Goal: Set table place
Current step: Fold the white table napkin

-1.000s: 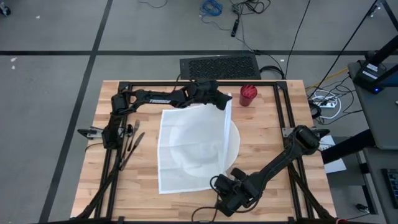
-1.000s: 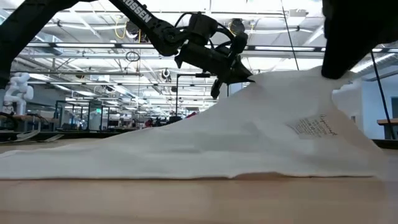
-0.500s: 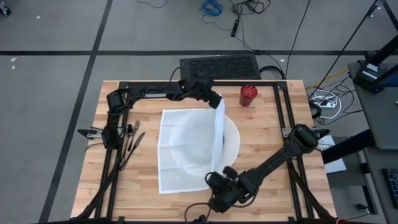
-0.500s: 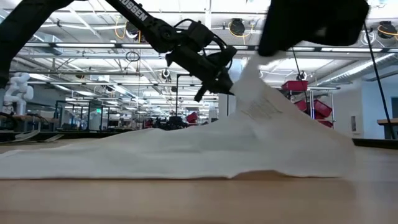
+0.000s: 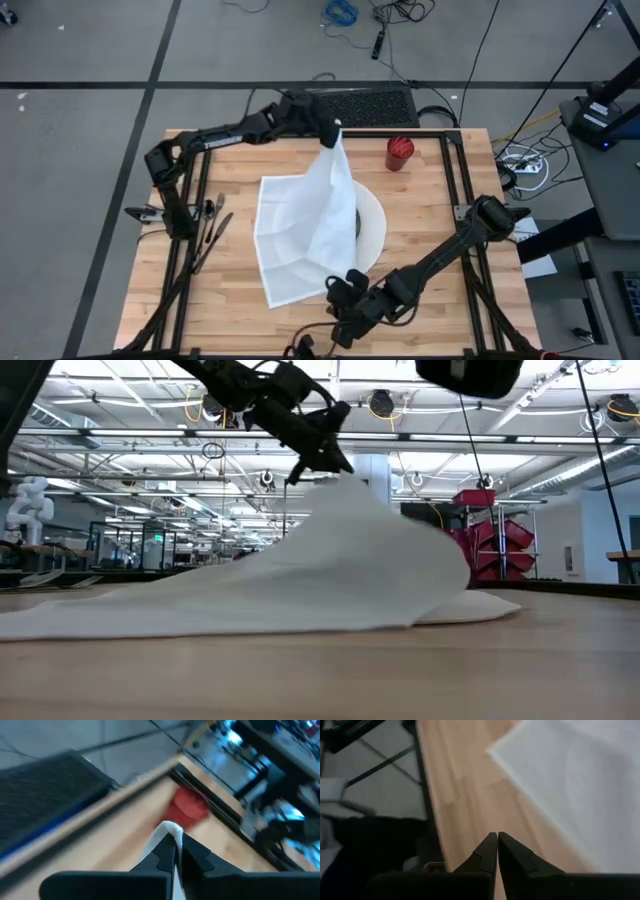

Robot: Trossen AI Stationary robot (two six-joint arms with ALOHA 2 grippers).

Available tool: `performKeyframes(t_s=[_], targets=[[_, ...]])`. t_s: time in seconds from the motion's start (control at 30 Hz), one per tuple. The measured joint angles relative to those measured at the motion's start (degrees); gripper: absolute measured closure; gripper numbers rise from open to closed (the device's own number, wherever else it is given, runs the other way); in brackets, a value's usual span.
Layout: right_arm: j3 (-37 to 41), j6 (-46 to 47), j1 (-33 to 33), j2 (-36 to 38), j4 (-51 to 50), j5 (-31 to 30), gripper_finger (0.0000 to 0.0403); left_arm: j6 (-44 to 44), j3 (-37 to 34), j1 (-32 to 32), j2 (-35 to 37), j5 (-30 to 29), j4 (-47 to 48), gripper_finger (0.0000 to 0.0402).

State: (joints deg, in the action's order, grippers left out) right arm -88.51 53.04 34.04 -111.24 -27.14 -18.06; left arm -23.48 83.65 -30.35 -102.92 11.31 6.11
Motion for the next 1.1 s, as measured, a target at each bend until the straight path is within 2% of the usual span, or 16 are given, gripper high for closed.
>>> performKeyframes(t_s=[0.2,0.37,0.43,0.6,0.73,0.83,1.0,1.1], targets=[[0.0,-1.2,-2.4,-0.1,0.9,-0.2,0.0402,1.2,-0.9,-0.9,-0.2,1.1,6.0,0.0402],[0.0,-1.7,-2.0,-0.1,1.7,1.5,0.0402,-0.8,-5.5,-0.4,-0.7,0.2,0.5,0.0402],[0.0,-1.7,-1.4,0.4,1.5,-0.6,0.0402,-1.5,-6.1,-0.4,-0.8,0.6,-1.0,0.0402],[0.0,1.4,-0.3,0.4,-4.5,-12.4,0.0402,-1.7,-6.2,-0.4,-0.7,0.8,-1.4,0.0402],[0.0,-1.5,-1.7,-1.9,-6.0,-15.2,0.0397,-1.6,-6.2,-0.1,-0.7,0.9,-1.4,0.0402],[0.0,-5.1,-2.7,-3.9,-5.9,-16.8,0.0370,-1.5,-6.2,0.1,-0.7,4.0,-1.3,0.0402],[0.0,-12.0,-3.3,-5.8,-5.5,-25.4,0.0303,0.3,-6.2,0.1,-0.6,8.3,-0.6,0.0402],[0.0,-15.5,-4.9,-8.0,-4.6,-24.0,0.0274,1.6,-6.2,0.3,-0.6,10.6,-0.7,0.0402]])
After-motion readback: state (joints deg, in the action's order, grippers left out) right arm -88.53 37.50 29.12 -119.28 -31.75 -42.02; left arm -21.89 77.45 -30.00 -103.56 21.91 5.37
